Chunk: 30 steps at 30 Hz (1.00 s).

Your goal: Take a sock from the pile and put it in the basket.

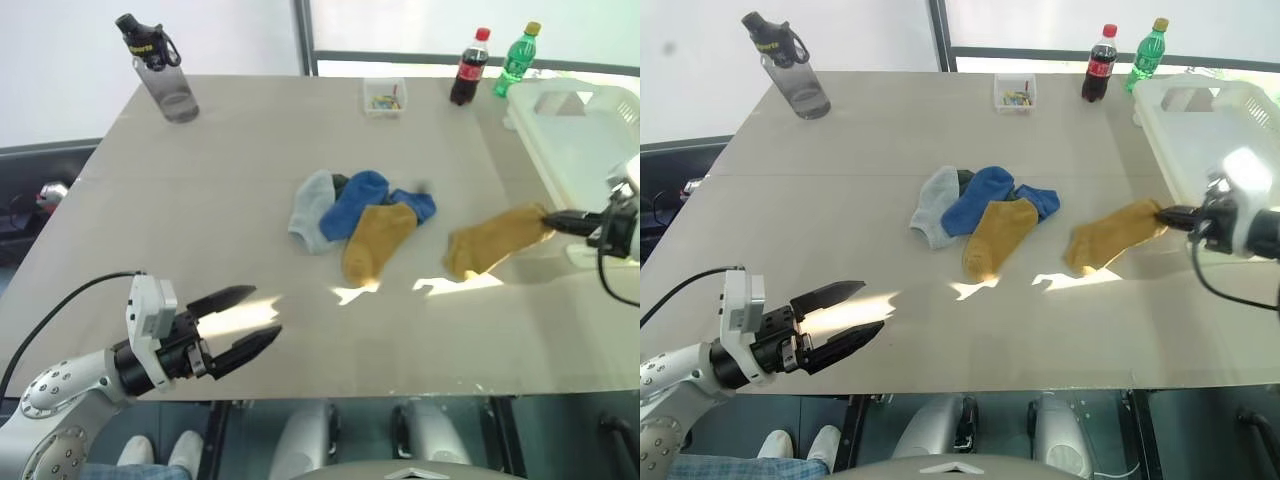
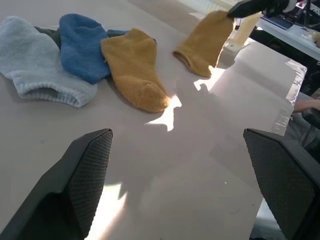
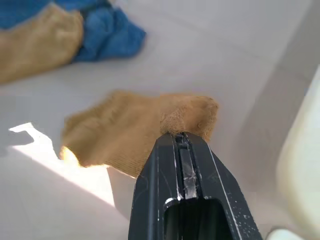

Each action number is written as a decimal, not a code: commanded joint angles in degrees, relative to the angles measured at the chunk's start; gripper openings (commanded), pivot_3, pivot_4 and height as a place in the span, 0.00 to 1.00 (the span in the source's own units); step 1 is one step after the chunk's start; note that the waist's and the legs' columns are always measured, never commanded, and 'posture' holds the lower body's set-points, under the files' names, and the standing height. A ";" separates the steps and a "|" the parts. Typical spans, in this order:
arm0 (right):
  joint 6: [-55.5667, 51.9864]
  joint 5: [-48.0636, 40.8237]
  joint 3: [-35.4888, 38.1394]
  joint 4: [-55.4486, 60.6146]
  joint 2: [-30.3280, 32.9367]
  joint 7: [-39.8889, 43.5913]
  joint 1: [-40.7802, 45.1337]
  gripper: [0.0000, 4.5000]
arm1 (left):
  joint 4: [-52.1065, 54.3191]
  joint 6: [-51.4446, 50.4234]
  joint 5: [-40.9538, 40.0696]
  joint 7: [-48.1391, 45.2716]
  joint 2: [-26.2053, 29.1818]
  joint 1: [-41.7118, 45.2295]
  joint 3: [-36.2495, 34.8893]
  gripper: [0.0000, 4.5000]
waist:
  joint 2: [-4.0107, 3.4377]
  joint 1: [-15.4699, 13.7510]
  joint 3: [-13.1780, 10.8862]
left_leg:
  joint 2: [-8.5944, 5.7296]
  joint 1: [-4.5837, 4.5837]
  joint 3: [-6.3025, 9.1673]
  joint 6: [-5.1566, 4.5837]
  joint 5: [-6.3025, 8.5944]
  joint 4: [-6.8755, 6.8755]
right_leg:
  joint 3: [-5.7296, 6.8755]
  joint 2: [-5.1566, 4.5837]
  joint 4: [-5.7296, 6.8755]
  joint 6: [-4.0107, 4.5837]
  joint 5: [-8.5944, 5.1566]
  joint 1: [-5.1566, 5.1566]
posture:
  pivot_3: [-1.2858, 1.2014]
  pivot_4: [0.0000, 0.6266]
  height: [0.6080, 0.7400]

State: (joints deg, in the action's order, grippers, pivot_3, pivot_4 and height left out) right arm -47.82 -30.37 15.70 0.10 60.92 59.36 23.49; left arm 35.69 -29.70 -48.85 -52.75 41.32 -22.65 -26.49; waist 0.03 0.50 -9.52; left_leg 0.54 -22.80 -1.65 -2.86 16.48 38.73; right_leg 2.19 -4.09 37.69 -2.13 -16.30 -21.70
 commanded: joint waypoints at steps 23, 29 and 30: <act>-21.36 -18.85 -13.02 25.87 -34.94 -28.34 -0.89 0.20 | 0.11 -0.25 -0.48 -0.26 0.86 1.71 0.36 1.00 | 0.02 0.05 0.02 | -0.01 -0.02 0.05 0.01 0.00 0.12 | 0.01 -0.04 0.16 0.00 0.00 -0.03 | 0.52 0.24 1.00; -21.68 -23.75 -10.52 27.66 -34.03 -27.19 -1.25 0.70 | -0.26 -0.39 -0.29 -0.38 1.00 2.49 0.69 1.00 | 0.02 0.11 0.02 | -0.01 -0.02 0.05 0.01 0.00 0.12 | 0.01 -0.03 0.15 0.00 0.00 -0.03 | 0.52 0.24 1.00; -21.31 -24.13 -10.34 27.74 -33.63 -26.94 -1.34 0.70 | -0.34 -0.38 -0.24 -0.44 1.01 2.56 0.71 1.00 | 0.02 0.10 0.02 | -0.01 -0.02 0.05 0.00 0.00 0.13 | 0.02 -0.03 0.14 0.00 0.00 -0.02 | 0.52 0.24 1.00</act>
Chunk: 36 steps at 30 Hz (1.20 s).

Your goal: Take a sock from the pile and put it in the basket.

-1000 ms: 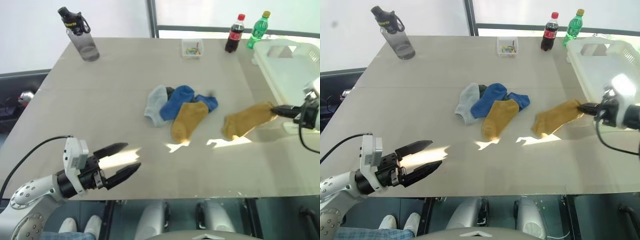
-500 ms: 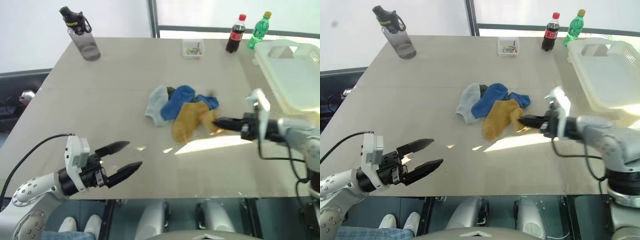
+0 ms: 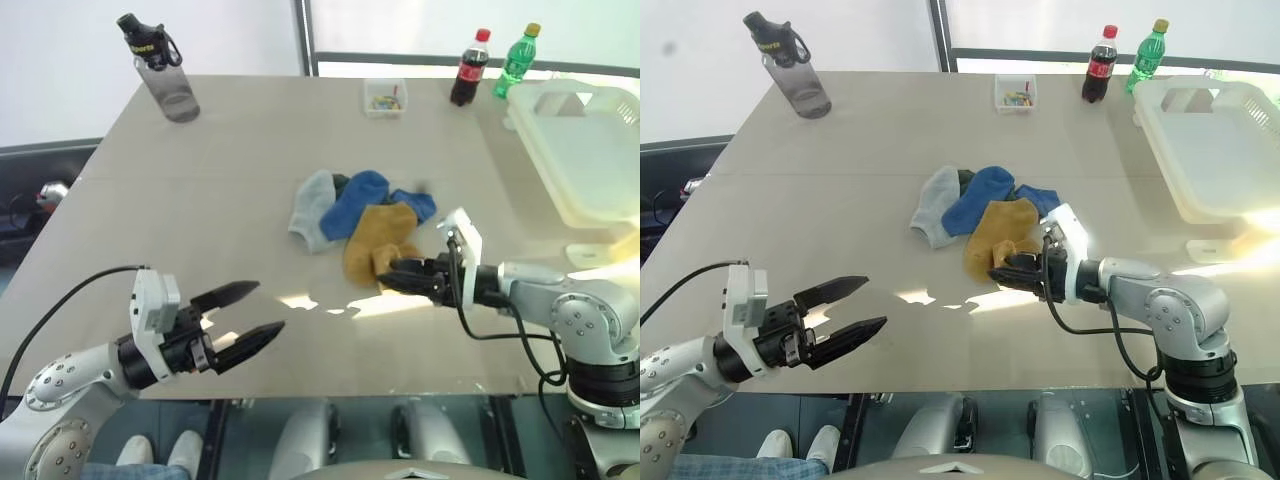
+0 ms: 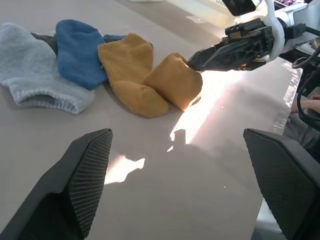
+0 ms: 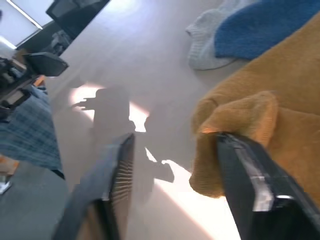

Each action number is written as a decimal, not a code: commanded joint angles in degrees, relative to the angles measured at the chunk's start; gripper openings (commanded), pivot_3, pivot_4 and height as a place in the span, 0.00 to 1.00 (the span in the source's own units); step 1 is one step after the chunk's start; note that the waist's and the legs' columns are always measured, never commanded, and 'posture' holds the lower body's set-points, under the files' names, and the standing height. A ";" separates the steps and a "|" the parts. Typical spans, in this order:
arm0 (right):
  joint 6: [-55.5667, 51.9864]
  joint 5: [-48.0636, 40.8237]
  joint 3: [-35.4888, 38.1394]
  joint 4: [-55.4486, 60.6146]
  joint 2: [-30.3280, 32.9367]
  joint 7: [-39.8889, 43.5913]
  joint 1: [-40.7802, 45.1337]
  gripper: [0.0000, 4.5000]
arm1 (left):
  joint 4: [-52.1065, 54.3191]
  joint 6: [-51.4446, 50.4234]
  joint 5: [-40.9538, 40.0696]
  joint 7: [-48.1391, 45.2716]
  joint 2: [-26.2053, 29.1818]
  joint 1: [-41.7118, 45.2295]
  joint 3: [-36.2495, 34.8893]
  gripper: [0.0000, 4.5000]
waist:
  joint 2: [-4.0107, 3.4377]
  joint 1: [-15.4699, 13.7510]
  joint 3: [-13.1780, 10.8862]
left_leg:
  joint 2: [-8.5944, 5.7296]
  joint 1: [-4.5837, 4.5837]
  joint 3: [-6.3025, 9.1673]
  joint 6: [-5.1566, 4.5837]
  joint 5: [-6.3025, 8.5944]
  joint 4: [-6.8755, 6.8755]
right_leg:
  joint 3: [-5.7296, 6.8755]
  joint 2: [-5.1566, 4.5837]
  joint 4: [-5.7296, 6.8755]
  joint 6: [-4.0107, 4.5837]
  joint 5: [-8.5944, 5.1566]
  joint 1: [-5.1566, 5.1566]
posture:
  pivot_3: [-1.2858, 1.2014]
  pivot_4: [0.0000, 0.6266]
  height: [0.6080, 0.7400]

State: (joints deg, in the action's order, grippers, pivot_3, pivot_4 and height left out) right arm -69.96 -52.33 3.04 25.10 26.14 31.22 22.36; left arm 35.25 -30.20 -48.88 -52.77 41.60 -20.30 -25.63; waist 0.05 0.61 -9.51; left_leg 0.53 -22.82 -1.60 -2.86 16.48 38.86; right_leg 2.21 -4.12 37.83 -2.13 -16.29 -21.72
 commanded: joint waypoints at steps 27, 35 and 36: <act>17.71 18.75 -4.88 -8.93 13.85 6.19 -6.20 0.55 | -0.80 0.18 0.27 -1.27 0.90 1.03 0.38 1.00 | 0.04 0.04 0.03 | 0.01 0.06 -0.03 -0.13 0.07 0.11 | -0.04 0.05 0.07 -0.01 0.00 0.03 | 0.52 0.24 1.00; 21.52 21.89 -7.44 -6.68 14.22 9.34 -7.02 0.01 | -0.85 0.30 0.32 -1.36 0.88 0.82 0.16 1.00 | 0.04 -0.02 0.03 | 0.02 0.01 -0.03 -0.02 0.01 0.10 | -0.03 0.02 0.03 -0.01 0.00 0.02 | 0.52 0.24 1.00; 21.75 22.32 -7.57 -6.62 14.17 9.33 -7.13 0.01 | -0.81 0.29 0.32 -1.32 0.88 0.81 0.16 1.00 | 0.04 -0.02 0.03 | 0.02 0.01 -0.02 -0.02 0.01 0.10 | -0.03 0.02 0.03 -0.01 0.00 0.02 | 0.52 0.24 1.00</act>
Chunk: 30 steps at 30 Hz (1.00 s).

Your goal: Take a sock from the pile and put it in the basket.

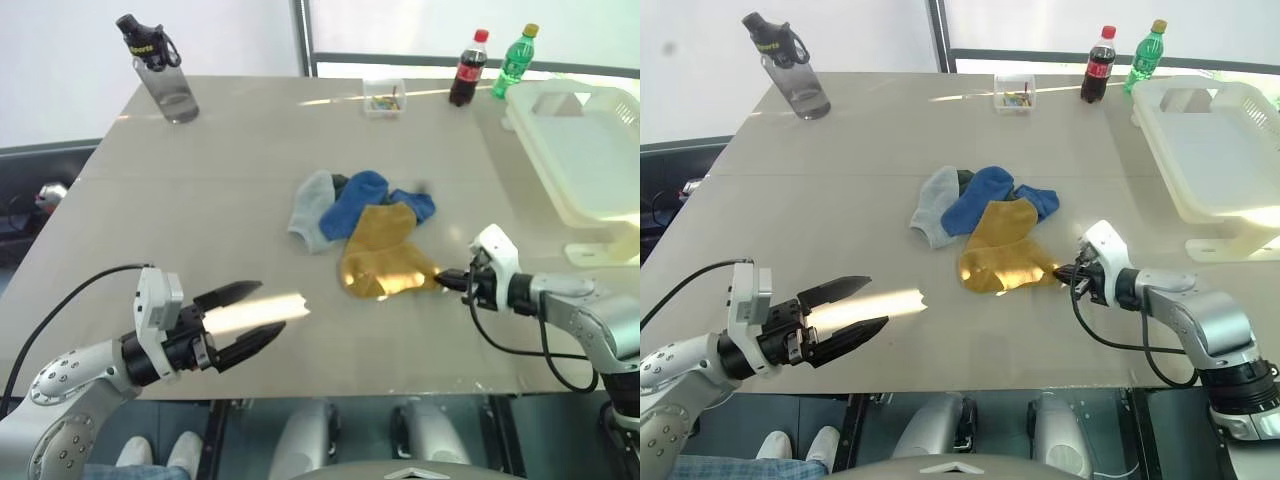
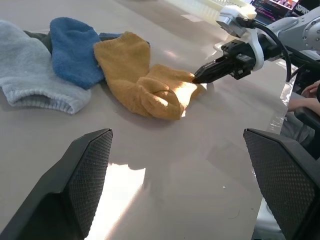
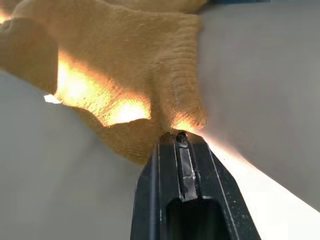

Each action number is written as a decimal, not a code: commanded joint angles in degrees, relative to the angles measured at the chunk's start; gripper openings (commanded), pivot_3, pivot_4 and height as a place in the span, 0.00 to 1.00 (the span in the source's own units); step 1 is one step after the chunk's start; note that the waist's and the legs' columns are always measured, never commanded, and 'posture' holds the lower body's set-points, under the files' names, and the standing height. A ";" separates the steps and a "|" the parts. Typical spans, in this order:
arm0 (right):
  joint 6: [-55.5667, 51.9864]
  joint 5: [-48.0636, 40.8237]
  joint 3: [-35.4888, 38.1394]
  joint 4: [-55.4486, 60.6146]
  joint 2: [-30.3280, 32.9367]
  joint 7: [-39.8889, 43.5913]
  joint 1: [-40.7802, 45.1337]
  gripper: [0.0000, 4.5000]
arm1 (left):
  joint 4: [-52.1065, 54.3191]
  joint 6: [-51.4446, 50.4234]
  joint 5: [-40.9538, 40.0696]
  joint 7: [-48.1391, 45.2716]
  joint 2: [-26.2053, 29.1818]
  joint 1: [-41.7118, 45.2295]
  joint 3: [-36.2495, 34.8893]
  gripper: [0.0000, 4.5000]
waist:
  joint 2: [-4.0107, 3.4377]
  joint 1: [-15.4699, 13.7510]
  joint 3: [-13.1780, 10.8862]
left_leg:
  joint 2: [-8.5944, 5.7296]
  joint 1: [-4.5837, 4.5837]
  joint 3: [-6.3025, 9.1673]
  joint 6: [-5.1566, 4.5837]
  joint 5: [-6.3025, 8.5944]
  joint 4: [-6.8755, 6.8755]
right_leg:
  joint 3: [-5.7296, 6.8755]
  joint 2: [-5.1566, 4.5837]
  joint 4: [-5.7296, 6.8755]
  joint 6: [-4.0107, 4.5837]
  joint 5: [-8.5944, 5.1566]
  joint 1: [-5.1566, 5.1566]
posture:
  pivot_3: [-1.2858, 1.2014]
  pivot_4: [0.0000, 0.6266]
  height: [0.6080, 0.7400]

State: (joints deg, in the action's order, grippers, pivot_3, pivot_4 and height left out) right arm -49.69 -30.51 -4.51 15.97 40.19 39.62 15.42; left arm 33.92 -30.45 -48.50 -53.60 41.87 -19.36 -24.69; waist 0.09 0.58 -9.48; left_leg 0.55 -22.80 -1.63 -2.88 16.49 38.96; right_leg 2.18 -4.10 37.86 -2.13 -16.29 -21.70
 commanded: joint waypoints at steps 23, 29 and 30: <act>7.70 -1.88 3.82 2.44 15.79 23.04 -7.97 0.01 | 0.53 0.74 0.12 -0.48 0.52 -0.46 -0.69 1.00 | 0.00 -0.23 -0.01 | 0.00 -0.01 0.02 -0.12 0.07 0.00 | 0.02 -0.06 -0.05 0.01 0.00 0.01 | 0.52 0.24 1.00; 8.96 0.39 3.77 -1.64 13.67 20.43 -5.69 0.01 | 0.41 0.68 0.19 -0.49 0.63 -0.35 -0.67 1.00 | 0.00 -0.23 -0.01 | 0.00 -0.01 0.02 0.00 0.00 0.00 | 0.02 -0.05 -0.04 0.01 0.00 0.01 | 0.52 0.24 1.00; 8.60 0.39 3.67 -1.72 12.52 19.45 -5.07 0.01 | 0.44 0.68 0.19 -0.49 0.62 -0.38 -0.70 1.00 | 0.00 -0.23 -0.01 | 0.00 -0.01 0.02 0.00 0.00 0.00 | 0.02 -0.05 -0.04 0.01 0.00 0.01 | 0.52 0.24 1.00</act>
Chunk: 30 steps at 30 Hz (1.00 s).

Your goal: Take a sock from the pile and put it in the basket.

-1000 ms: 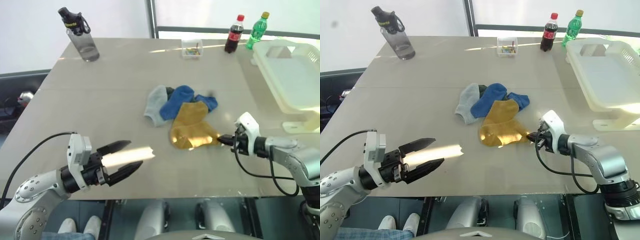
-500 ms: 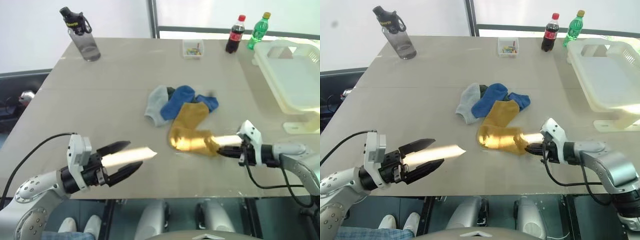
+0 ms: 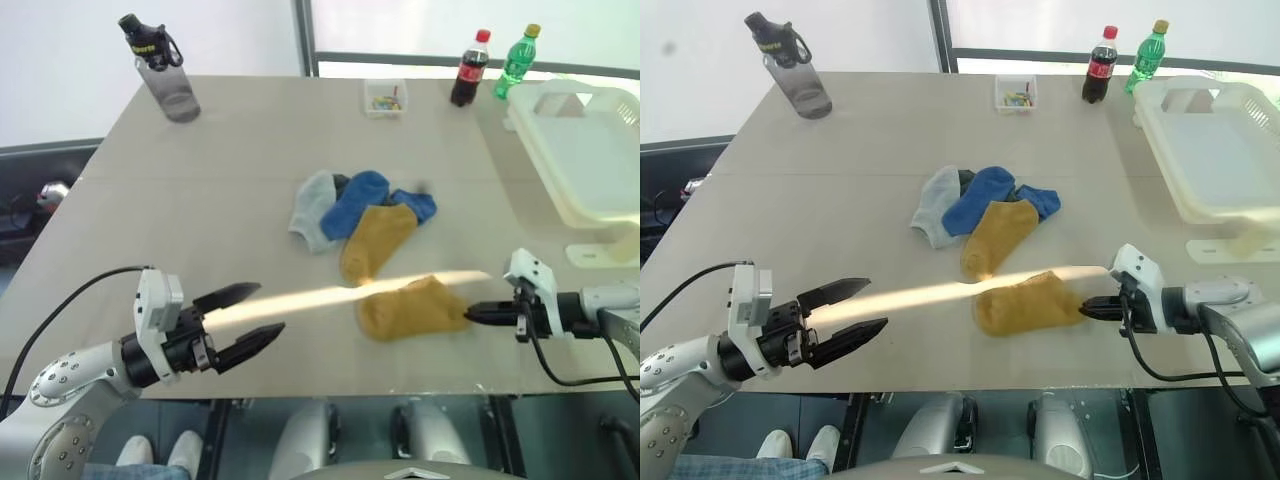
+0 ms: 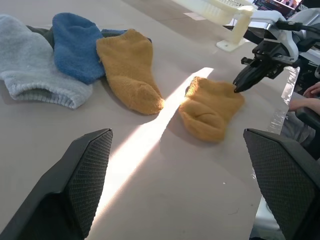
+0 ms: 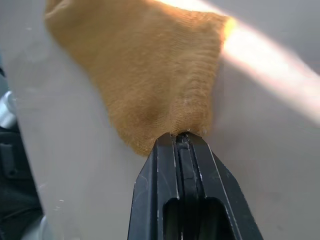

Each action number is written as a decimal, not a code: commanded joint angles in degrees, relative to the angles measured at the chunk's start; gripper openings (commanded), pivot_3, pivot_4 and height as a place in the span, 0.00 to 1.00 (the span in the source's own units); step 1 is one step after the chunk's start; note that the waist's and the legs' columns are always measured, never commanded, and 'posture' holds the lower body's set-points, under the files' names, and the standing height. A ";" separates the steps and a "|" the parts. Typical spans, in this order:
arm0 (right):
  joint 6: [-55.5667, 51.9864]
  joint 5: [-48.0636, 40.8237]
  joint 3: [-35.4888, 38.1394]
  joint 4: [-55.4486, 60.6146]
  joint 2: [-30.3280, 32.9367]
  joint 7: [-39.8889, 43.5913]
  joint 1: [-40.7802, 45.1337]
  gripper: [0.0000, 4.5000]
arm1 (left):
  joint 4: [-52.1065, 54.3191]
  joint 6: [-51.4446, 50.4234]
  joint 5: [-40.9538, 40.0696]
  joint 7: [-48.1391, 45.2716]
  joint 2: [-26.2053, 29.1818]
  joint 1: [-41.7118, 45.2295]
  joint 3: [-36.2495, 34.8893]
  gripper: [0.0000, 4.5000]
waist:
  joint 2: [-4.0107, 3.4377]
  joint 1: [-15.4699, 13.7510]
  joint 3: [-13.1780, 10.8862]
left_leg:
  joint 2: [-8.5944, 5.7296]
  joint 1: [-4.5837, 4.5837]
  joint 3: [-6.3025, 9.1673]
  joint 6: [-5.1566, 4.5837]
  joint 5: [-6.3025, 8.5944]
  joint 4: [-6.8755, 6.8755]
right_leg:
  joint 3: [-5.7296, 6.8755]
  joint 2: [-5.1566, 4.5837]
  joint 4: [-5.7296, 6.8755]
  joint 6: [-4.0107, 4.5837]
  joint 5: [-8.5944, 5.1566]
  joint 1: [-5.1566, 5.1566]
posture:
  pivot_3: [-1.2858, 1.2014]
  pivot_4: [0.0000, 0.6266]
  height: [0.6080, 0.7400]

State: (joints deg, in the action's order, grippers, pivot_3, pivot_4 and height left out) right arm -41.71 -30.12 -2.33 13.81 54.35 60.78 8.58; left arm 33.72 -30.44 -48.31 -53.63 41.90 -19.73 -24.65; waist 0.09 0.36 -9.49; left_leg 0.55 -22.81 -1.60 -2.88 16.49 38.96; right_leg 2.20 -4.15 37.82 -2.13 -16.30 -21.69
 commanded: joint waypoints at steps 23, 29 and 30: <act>-8.47 -7.72 3.23 8.46 -4.66 -4.87 -0.66 0.57 | -0.40 0.37 0.14 -2.87 1.71 1.03 0.21 1.00 | 0.00 -1.02 0.00 | 0.00 -0.02 0.01 0.00 0.00 0.00 | 0.01 -0.01 -0.01 0.00 0.00 0.00 | 0.52 0.24 1.00; -6.93 -6.21 4.76 6.48 -4.93 -6.13 0.12 1.00 | -0.86 0.72 0.91 -4.15 2.35 1.16 0.24 1.00 | 0.00 -1.02 0.00 | 0.00 -0.02 0.01 0.00 0.00 0.00 | 0.01 -0.01 -0.01 0.00 0.00 0.00 | 0.52 0.24 1.00; -6.28 -6.31 5.83 5.54 -5.31 -6.40 0.80 1.00 | -0.97 0.74 0.90 -4.38 2.47 1.18 0.04 1.00 | 0.00 -1.02 0.00 | 0.00 -0.02 0.01 0.00 0.00 0.00 | 0.01 0.00 -0.01 0.00 0.00 0.00 | 0.52 0.24 1.00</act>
State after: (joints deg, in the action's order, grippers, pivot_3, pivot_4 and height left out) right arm -49.50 -36.39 0.68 19.80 49.11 54.65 8.27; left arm 32.53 -30.46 -47.33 -57.21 43.59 -18.68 -24.11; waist 0.09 -0.66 -9.49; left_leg 0.55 -22.83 -1.60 -2.88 16.49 38.97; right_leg 2.21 -4.15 37.82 -2.13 -16.30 -21.69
